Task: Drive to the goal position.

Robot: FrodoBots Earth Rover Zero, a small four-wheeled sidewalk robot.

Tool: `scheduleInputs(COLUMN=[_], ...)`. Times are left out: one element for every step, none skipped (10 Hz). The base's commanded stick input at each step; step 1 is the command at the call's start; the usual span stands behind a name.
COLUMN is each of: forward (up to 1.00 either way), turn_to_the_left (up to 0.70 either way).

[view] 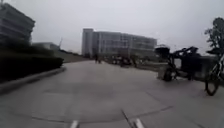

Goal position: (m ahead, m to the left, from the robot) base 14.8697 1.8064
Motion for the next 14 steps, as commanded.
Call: scheduleInputs(forward=[1.00,1.00,1.00,1.00,1.00,1.00,1.00,1.00,1.00,1.00,1.00,1.00,1.00,1.00], turn_to_the_left=[0.01,0.01,0.01,0.01,0.01,0.01,0.33,0.41,0.41,0.01,0.01,0.01,0.01,0.01])
